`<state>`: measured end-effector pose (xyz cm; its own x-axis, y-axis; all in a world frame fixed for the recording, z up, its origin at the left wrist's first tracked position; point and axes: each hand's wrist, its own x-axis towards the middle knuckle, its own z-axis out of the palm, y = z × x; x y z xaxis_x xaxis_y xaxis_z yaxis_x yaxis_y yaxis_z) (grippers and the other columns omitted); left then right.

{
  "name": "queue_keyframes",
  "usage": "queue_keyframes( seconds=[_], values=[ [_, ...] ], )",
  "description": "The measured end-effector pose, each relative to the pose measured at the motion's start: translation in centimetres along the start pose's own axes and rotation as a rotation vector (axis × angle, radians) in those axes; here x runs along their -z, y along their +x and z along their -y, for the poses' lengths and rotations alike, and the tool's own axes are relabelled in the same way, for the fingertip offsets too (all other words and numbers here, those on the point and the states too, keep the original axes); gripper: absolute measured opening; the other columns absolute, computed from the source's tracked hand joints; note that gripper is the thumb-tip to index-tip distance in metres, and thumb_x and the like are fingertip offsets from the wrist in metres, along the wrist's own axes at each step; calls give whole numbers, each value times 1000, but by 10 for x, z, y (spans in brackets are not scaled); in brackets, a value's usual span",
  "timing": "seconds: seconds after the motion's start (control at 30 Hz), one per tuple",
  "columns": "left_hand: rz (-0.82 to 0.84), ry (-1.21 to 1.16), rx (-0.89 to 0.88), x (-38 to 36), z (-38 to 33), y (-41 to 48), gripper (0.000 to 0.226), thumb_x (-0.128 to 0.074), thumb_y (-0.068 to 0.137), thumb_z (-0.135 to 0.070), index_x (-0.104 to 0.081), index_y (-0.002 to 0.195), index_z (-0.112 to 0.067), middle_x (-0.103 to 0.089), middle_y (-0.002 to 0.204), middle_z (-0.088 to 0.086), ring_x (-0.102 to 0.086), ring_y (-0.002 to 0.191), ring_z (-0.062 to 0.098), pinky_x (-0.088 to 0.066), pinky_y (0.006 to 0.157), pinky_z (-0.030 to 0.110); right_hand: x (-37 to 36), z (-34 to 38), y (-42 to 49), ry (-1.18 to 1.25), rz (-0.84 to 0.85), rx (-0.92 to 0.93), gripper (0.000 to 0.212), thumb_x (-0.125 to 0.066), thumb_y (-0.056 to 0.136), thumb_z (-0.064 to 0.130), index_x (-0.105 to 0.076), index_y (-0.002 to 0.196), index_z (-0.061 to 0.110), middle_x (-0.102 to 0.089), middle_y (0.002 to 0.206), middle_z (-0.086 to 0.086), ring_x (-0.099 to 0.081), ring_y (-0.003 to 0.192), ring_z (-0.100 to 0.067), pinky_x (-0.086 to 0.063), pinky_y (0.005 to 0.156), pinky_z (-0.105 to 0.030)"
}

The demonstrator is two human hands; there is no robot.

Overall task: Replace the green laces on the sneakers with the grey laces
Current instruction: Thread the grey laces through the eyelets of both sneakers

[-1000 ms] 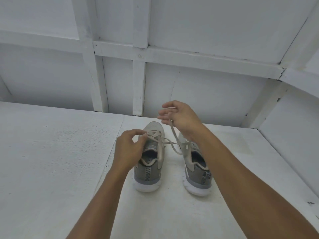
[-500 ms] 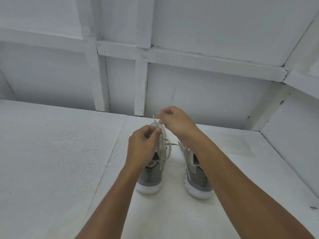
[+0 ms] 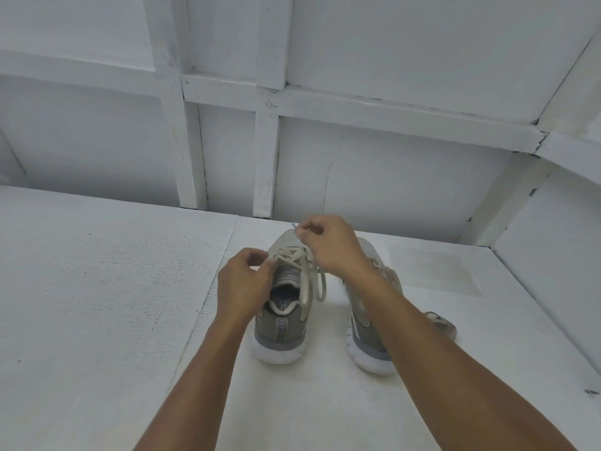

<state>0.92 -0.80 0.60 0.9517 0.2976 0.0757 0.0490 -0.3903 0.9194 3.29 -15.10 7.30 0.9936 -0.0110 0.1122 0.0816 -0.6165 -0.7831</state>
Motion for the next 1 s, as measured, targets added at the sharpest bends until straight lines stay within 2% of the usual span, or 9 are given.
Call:
queue_keyframes(
  seconds=[0.17, 0.23, 0.33, 0.47, 0.6, 0.7, 0.77, 0.9, 1.0],
  values=[
    [55, 86, 18, -6, 16, 1, 24, -62, 89, -45, -69, 98, -24, -65, 87, -11, -62, 83, 11, -47, 72, 25, -22, -12, -7, -267, 88, 44, 15, -61, 91, 23, -75, 94, 19, -72, 95, 0, -63, 90, -15, -49, 77, -26],
    [55, 80, 13, -5, 16, 3, 24, -62, 89, -45, -72, 97, -25, -68, 86, -11, -63, 81, 9, -49, 72, 25, -28, -14, -8, -347, 92, 57, 17, -58, 89, 23, -75, 91, 21, -72, 92, -2, -63, 92, -19, -51, 77, -29],
    [36, -30, 79, -4, 15, 2, 19, -63, 88, -40, -75, 95, -26, -71, 86, -9, -64, 84, 9, -51, 75, 28, -33, -13, -12, -437, 108, 88, 19, -55, 88, 24, -74, 89, 21, -69, 86, -4, -52, 104, -21, -47, 75, -30],
    [46, -243, 193, -3, 13, 0, 13, -66, 89, -29, -75, 79, -27, -73, 81, -6, -67, 84, 12, -51, 73, 26, -38, -9, -16, -557, 111, 138, 22, -53, 92, 24, -74, 98, 21, -67, 92, -4, -45, 109, -23, -34, 77, -30],
    [44, -339, 260, -3, 15, 2, 15, -67, 89, -22, -75, 76, -25, -75, 83, -2, -70, 86, 18, -53, 77, 29, -36, -3, -18, -594, 114, 124, 24, -51, 94, 26, -72, 104, 21, -59, 95, -8, -46, 111, -23, -37, 84, -31],
    [34, -350, 277, -3, 15, 2, 13, -66, 89, -19, -76, 81, -20, -75, 83, -1, -70, 86, 18, -51, 72, 26, -37, 0, -19, -614, 109, 135, 24, -51, 94, 27, -73, 103, 21, -63, 100, -7, -46, 112, -24, -38, 85, -31],
    [40, -351, 283, -4, 15, 3, 13, -65, 89, -18, -77, 84, -18, -75, 84, 0, -70, 87, 19, -52, 75, 28, -38, 1, -20, -621, 110, 135, 24, -51, 94, 26, -73, 103, 20, -63, 101, -7, -46, 111, -24, -38, 84, -31],
    [43, -359, 291, -5, 16, 4, 12, -65, 90, -17, -76, 87, -17, -75, 86, 1, -69, 89, 19, -54, 80, 31, -37, 2, -20, -636, 105, 143, 24, -52, 93, 26, -72, 102, 19, -49, 80, -4, -46, 108, -24, -33, 81, -28],
    [34, -360, 274, -5, 17, 3, 14, -64, 90, -17, -76, 84, -20, -75, 86, -1, -69, 88, 18, -53, 77, 29, -41, 1, -17, -683, 105, 163, 23, -50, 91, 24, -72, 96, 18, -33, 66, 4, -43, 103, -23, -33, 84, -32]
  ],
)
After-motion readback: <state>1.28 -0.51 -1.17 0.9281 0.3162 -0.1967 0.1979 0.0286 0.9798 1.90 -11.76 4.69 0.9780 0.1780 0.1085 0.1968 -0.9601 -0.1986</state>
